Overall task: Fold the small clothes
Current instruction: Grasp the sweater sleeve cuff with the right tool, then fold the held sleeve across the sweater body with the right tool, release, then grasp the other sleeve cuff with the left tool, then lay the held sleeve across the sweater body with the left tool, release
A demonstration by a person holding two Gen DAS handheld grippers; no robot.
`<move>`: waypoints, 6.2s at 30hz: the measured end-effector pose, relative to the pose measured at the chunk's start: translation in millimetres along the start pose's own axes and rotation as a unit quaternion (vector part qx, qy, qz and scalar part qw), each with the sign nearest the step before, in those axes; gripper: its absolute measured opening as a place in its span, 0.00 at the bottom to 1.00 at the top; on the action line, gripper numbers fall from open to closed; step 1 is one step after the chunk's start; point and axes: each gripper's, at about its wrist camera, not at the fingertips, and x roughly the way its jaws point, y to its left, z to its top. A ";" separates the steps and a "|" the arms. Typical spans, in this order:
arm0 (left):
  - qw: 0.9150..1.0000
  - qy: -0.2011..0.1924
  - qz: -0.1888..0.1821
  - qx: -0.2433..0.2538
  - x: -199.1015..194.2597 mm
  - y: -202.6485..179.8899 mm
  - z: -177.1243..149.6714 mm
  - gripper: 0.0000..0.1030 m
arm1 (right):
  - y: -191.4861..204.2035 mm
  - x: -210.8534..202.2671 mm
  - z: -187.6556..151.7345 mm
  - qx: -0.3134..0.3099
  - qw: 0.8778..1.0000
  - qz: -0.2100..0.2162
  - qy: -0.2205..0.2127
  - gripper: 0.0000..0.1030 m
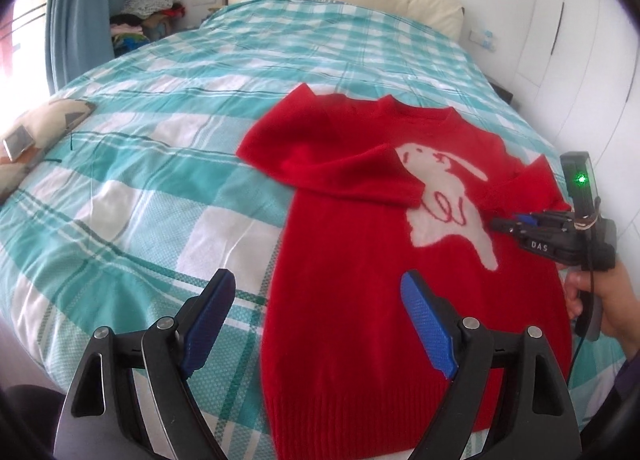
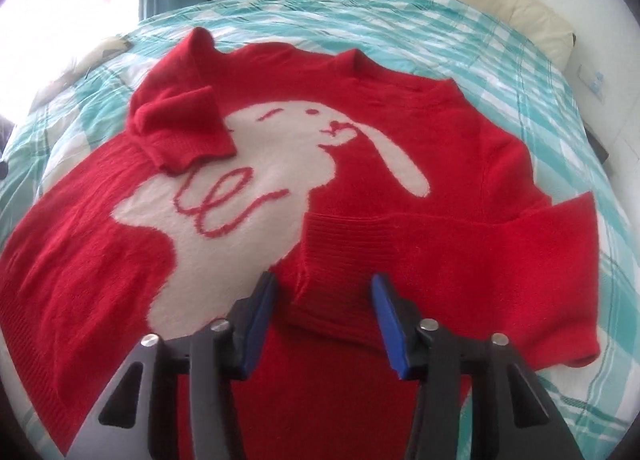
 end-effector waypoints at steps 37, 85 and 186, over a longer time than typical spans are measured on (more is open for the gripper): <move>0.998 0.046 -0.020 -0.030 12.9 3.3 -6.5 0.84 | -316.5 -158.0 -217.7 0.623 0.772 -0.099 -0.075 0.04; 0.980 -0.022 0.029 0.196 -6.6 -43.4 57.2 0.90 | -209.8 -278.4 -170.3 0.480 0.785 -0.314 -0.234 0.65; 0.896 -0.059 0.282 -0.339 30.6 267.7 109.6 0.86 | -188.7 -225.8 -141.3 0.401 0.860 -0.265 -0.169 0.70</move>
